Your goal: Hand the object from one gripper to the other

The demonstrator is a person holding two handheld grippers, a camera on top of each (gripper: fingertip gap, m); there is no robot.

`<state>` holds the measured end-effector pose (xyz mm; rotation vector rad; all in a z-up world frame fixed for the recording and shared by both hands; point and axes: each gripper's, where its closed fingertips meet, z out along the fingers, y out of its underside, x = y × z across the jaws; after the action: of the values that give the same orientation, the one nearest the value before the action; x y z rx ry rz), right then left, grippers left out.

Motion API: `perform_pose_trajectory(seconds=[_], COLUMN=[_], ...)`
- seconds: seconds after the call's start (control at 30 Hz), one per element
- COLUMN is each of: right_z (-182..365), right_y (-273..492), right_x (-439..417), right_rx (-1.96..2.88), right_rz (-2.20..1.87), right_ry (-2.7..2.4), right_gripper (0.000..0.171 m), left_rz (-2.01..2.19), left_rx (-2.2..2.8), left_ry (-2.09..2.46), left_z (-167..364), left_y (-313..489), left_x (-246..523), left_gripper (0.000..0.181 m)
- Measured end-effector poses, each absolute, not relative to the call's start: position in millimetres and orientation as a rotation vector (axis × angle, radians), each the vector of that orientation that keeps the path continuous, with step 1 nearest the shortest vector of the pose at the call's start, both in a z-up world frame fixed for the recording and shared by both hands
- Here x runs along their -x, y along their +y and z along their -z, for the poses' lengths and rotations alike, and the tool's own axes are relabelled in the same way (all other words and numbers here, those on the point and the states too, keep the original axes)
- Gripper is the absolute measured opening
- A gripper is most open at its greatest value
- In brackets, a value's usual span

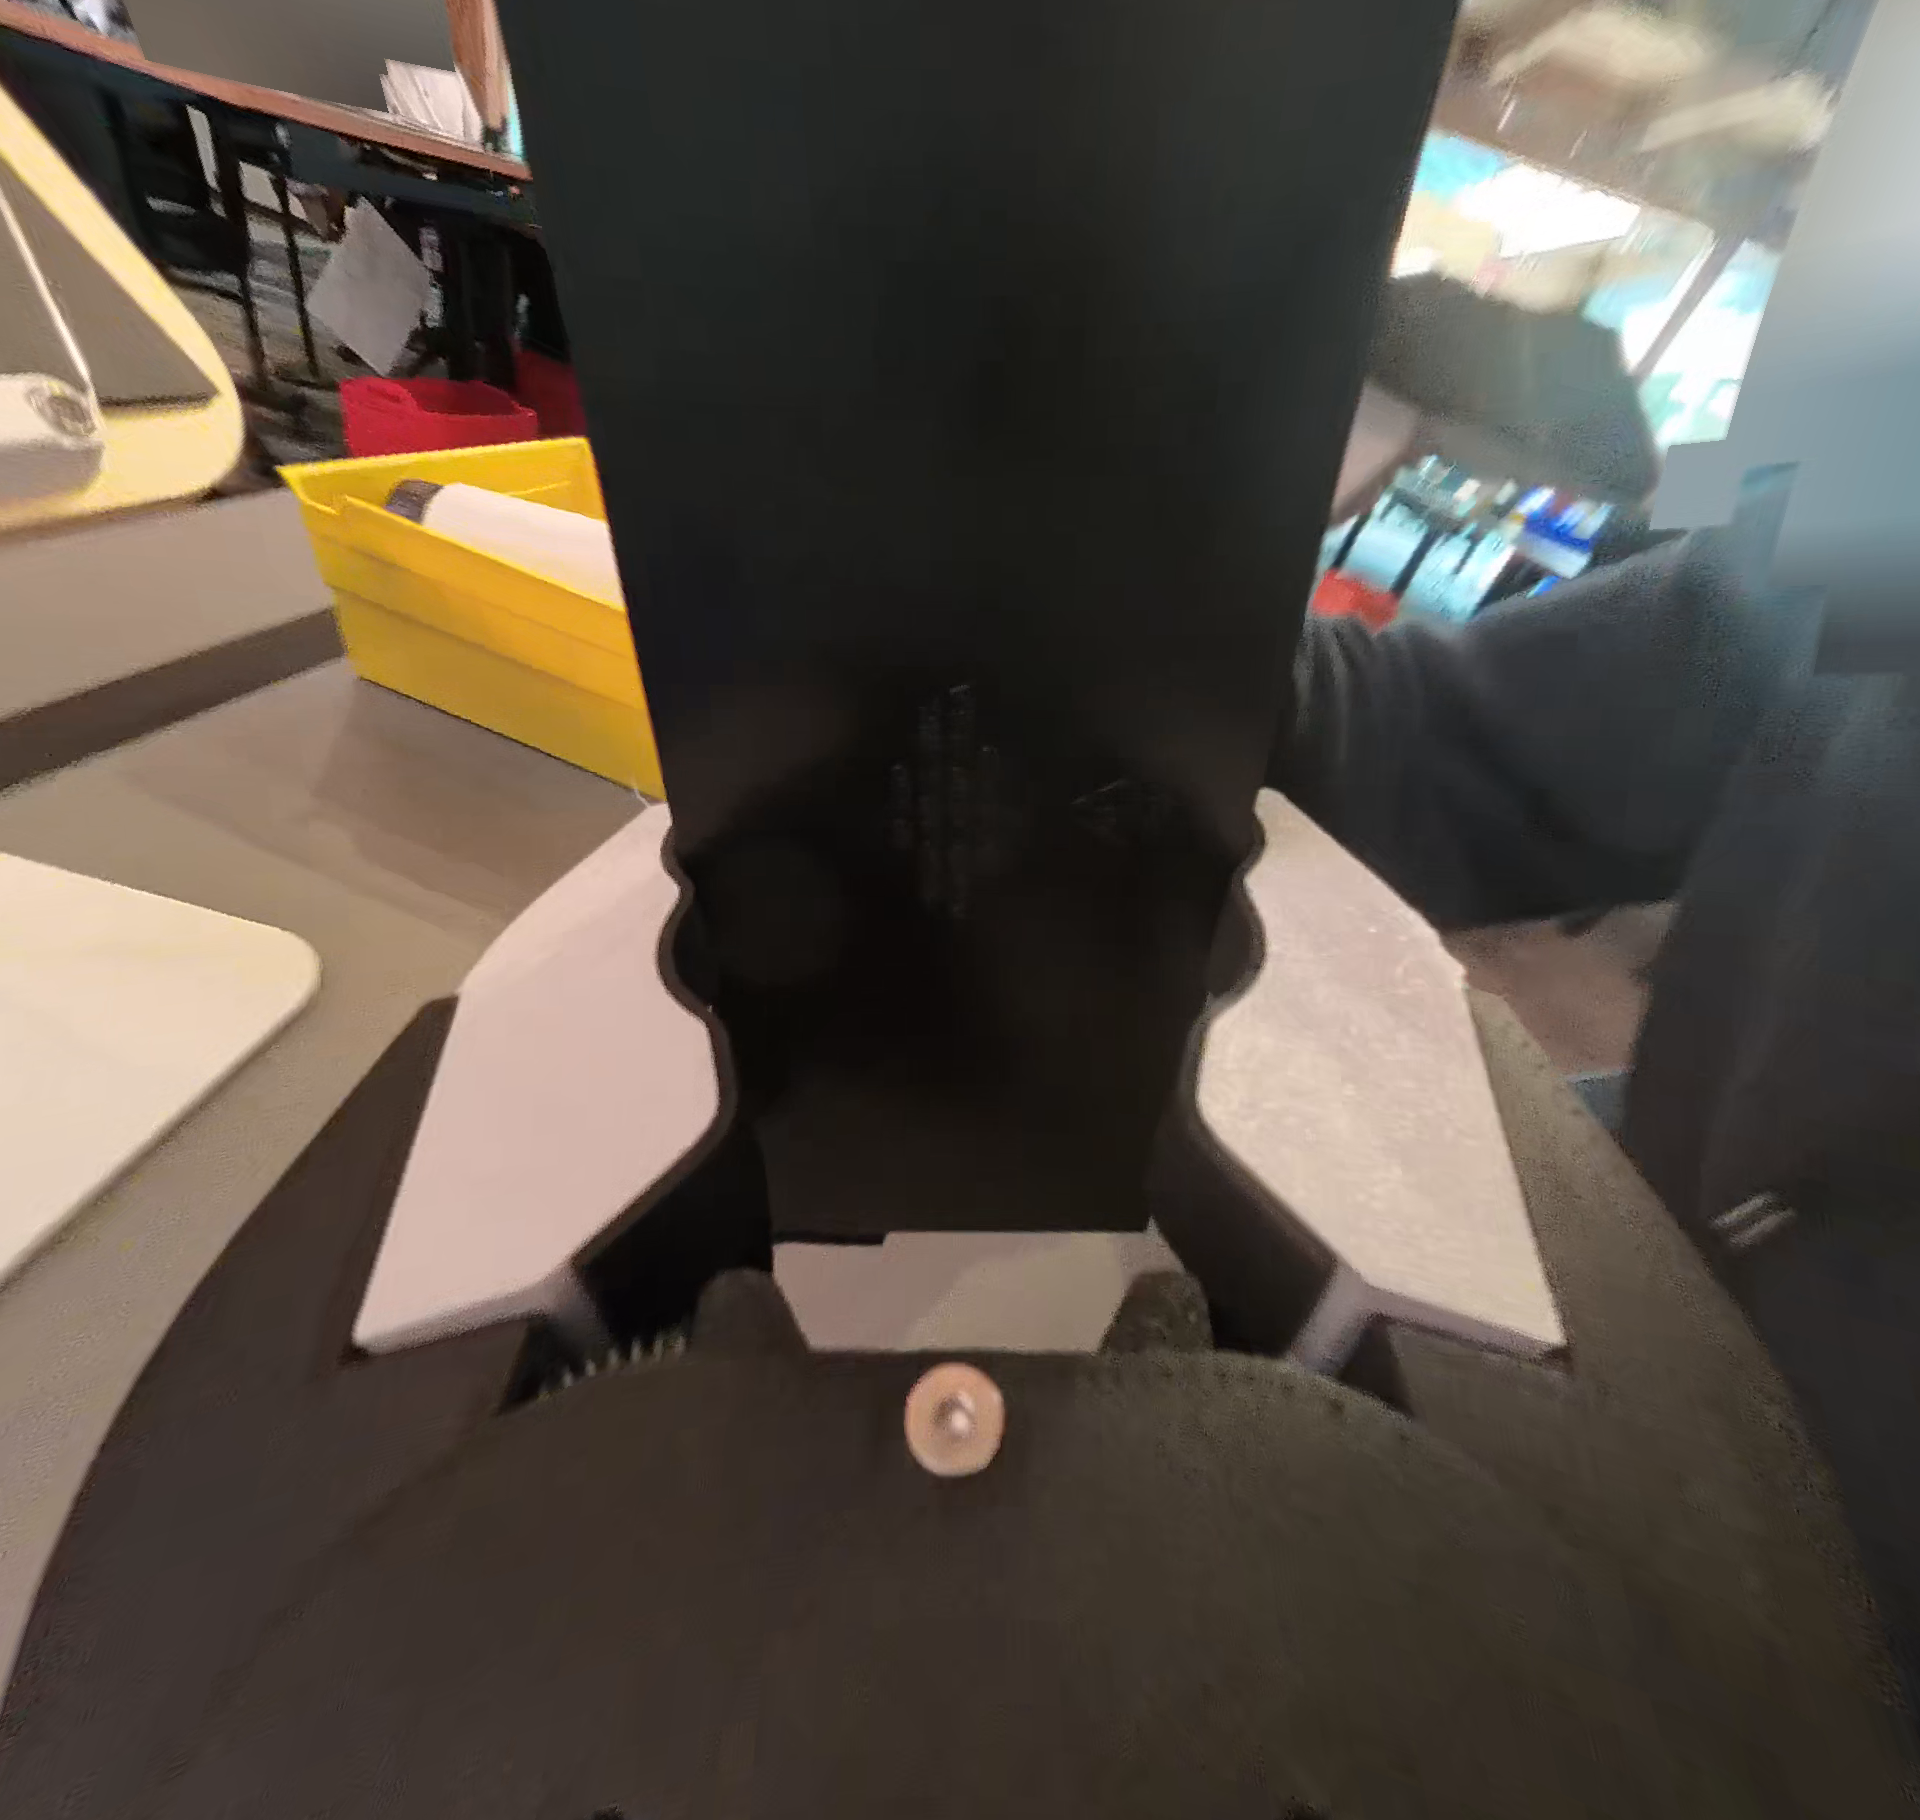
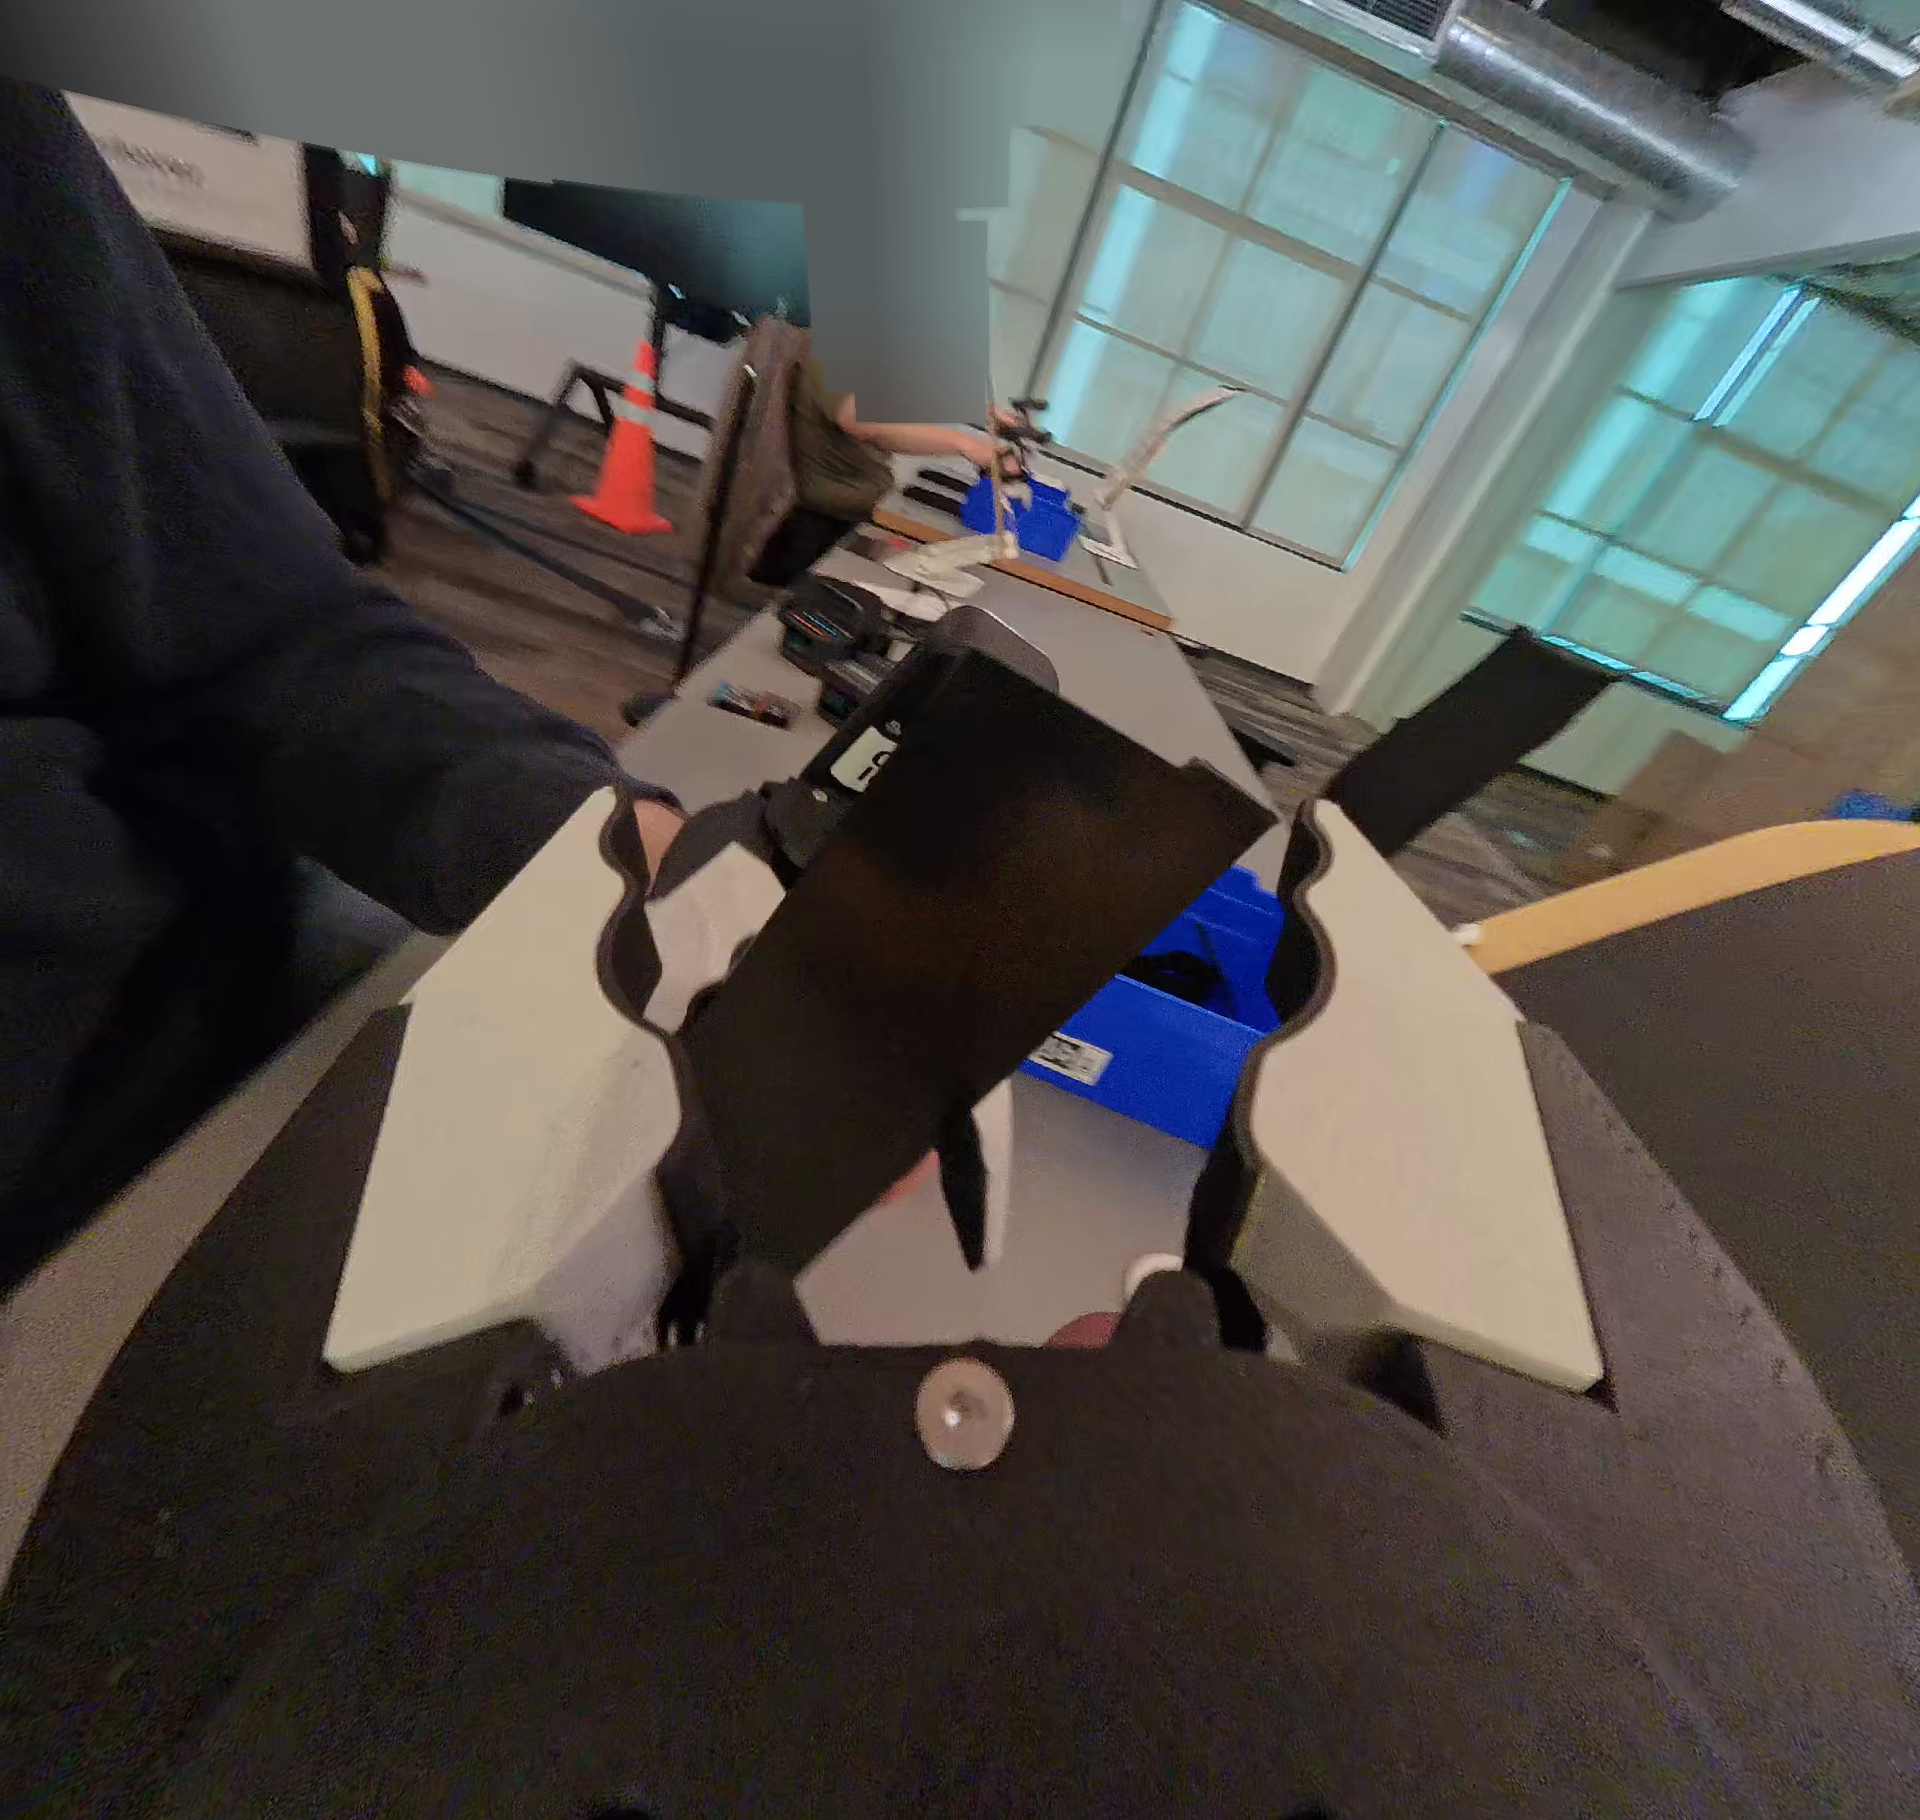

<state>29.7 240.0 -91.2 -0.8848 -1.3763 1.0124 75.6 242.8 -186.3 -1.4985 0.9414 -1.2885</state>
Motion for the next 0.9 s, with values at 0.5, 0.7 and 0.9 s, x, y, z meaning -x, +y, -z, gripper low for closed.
perform_pose_trajectory(seconds=[0.5, 0.7, 0.9], right_z=[159, 179, 178], right_y=[259, 264, 252], right_x=[-33, -22, -17], right_rx=[0.265, 0.108, 0.015], right_rz=[0.555, 0.710, 0.692], right_ry=[-1.935, -1.933, -1.879], right_gripper=[0.130, 0.125, 0.088], left_rz=[2.129, 2.259, 2.328], left_rx=[1.771, 1.836, 1.880], left_ry=[0.835, 0.860, 0.921], left_z=[179, 178, 189], left_y=[192, 174, 155], left_x=[-66, -72, -76], left_gripper=[0.094, 0.094, 0.094])
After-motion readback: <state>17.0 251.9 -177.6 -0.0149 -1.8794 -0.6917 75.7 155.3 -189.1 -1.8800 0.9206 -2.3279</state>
